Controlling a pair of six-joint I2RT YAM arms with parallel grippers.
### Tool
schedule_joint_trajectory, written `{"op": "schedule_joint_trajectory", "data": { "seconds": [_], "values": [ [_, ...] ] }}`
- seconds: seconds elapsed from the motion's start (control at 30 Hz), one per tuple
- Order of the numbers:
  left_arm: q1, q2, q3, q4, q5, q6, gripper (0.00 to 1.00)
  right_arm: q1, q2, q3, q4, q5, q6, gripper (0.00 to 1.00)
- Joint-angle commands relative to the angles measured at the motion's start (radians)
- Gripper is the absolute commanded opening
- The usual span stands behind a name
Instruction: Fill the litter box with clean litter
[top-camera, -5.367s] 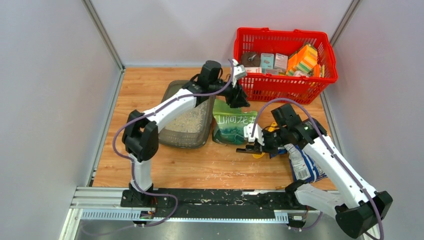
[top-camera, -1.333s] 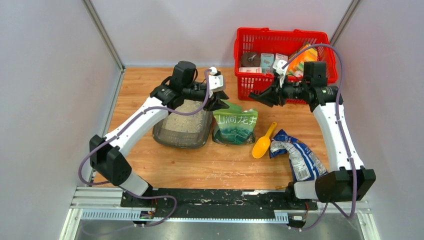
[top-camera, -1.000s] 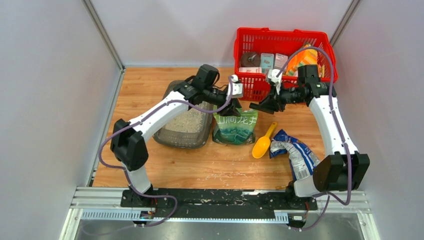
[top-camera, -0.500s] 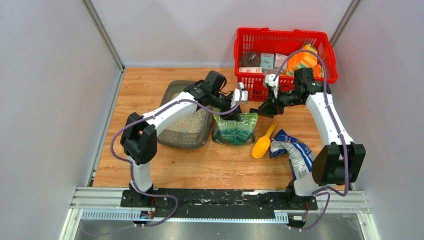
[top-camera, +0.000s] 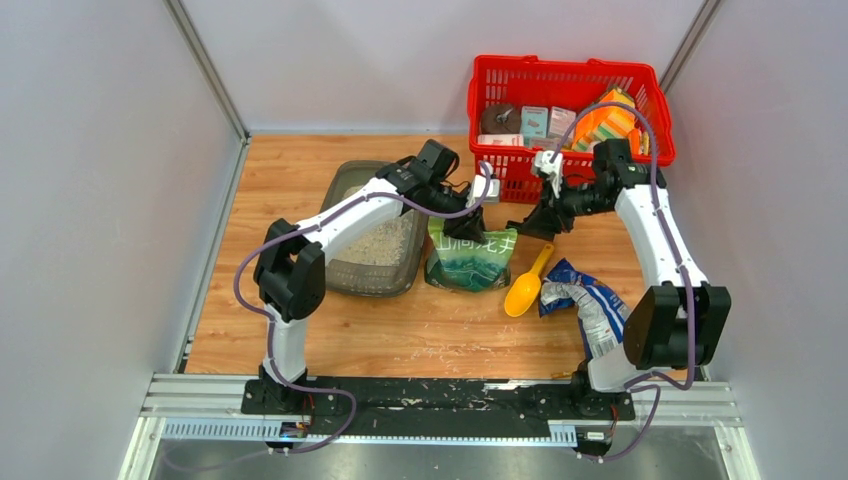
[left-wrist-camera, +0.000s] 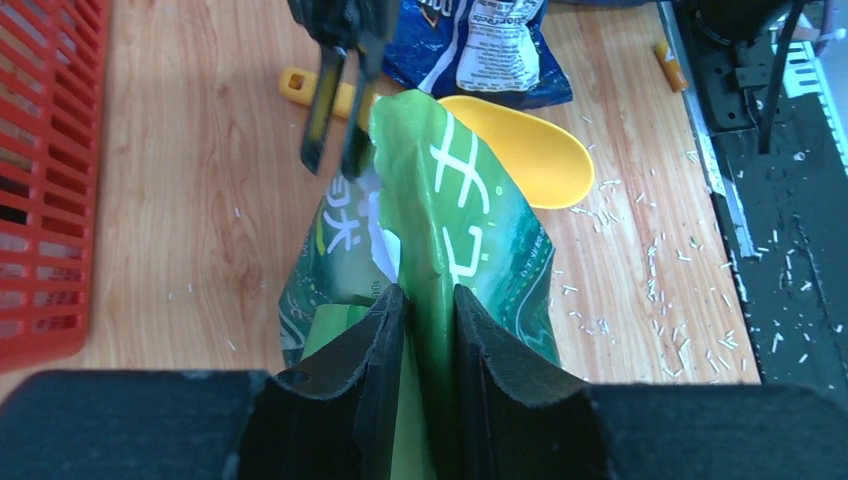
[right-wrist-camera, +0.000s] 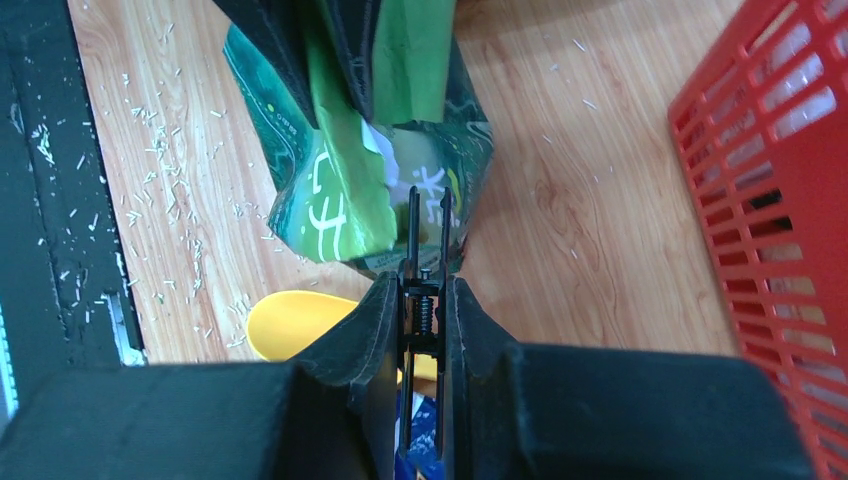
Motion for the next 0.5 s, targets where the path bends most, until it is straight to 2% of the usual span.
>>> {"op": "schedule_joint_trajectory", "data": {
  "seconds": [0.0, 0.23, 0.33, 0.43, 0.47],
  "values": [
    [-0.003, 0.008, 0.036, -0.051, 0.077, 0.036, 0.32, -0.035, -0.022, 0.073, -0.009, -0.015, 0.074, 0.00],
    [-0.012, -0.009, 0.016, -0.107, 0.060, 0.156, 0.31, -0.032, -0.130, 0.051, -0.008, -0.038, 0.103, 0.00],
    [-0.015, 0.001, 0.025, -0.116, 0.048, 0.145, 0.28, -0.019, -0.180, 0.013, -0.023, -0.023, 0.030, 0.00],
    [-0.015, 0.019, 0.048, -0.126, 0.052, 0.094, 0.23, -0.006, -0.227, -0.008, -0.087, -0.009, -0.127, 0.00],
    [-0.015, 0.028, 0.076, -0.145, 0.058, 0.093, 0.17, -0.006, -0.230, -0.012, -0.107, -0.008, -0.162, 0.00]
  ]
}}
